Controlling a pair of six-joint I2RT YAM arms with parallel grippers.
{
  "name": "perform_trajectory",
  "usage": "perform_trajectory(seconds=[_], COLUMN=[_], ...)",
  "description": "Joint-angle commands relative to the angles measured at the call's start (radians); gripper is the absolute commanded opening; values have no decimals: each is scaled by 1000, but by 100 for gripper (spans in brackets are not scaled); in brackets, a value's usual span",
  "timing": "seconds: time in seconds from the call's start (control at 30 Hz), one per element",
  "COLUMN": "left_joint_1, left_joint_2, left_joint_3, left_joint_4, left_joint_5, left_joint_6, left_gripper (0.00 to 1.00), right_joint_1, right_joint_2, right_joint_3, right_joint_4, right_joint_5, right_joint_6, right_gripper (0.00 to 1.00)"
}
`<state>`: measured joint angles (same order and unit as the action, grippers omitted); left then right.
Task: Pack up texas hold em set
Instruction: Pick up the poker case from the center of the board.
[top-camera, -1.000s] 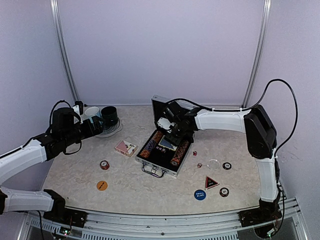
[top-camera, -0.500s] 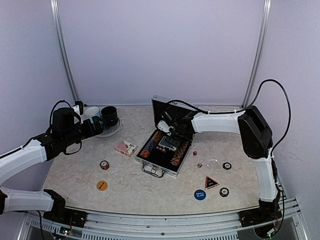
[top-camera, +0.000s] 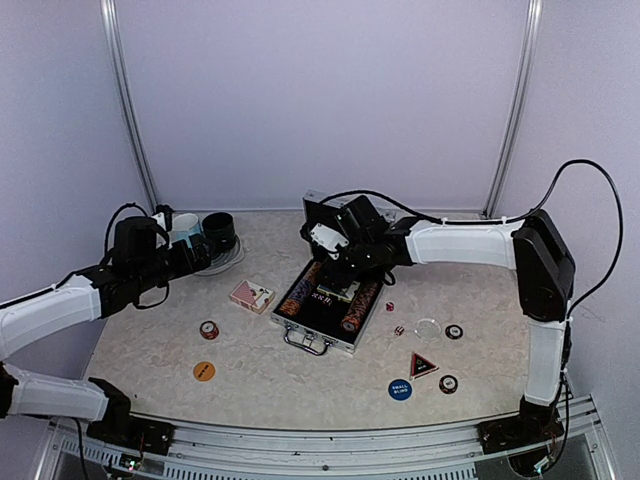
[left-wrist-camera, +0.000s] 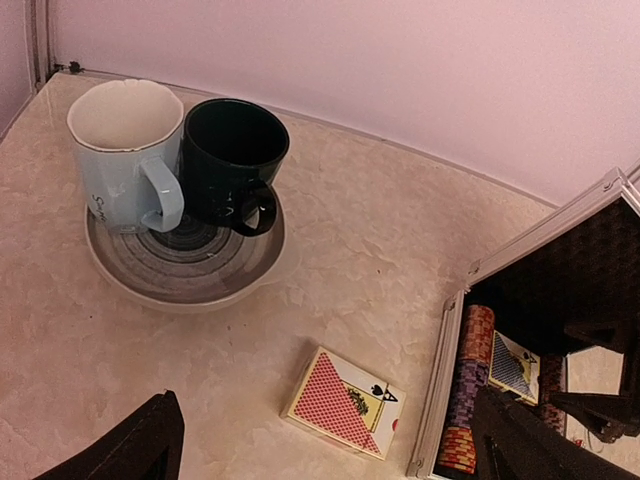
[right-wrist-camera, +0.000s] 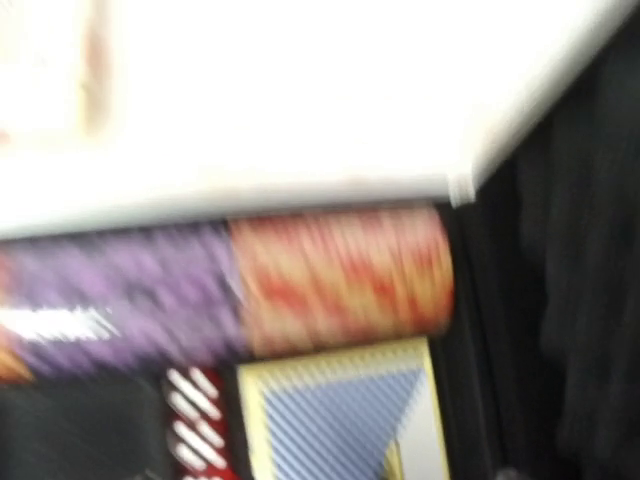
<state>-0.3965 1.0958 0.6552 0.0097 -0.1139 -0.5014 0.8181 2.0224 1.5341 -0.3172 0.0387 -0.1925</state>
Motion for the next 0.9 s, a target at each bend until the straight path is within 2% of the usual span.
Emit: perform_trajectory(seconds=[0.0, 0.13, 0.5, 0.87], left_joint_1=[-7, 0, 59, 68], left_joint_2=[-2, -21, -104, -175], left_joint_3=[-18, -23, -30, -35], left_joint_4=[36, 27, -39, -47], left_joint_5=[-31, -62, -117, -92], left_joint_6=[-19, -25, -44, -43], left_gripper=[99, 99, 99, 99], right_joint_1=[56, 104, 193, 196], right_joint_2=[-31, 86, 448, 601], right_joint_3=[22, 161, 636, 772], right_joint_4=[119, 89, -76, -90], right_joint_5=[-140, -177, -138, -22], right_joint_6=[38, 54, 121, 137], right_gripper=[83, 87, 91, 95])
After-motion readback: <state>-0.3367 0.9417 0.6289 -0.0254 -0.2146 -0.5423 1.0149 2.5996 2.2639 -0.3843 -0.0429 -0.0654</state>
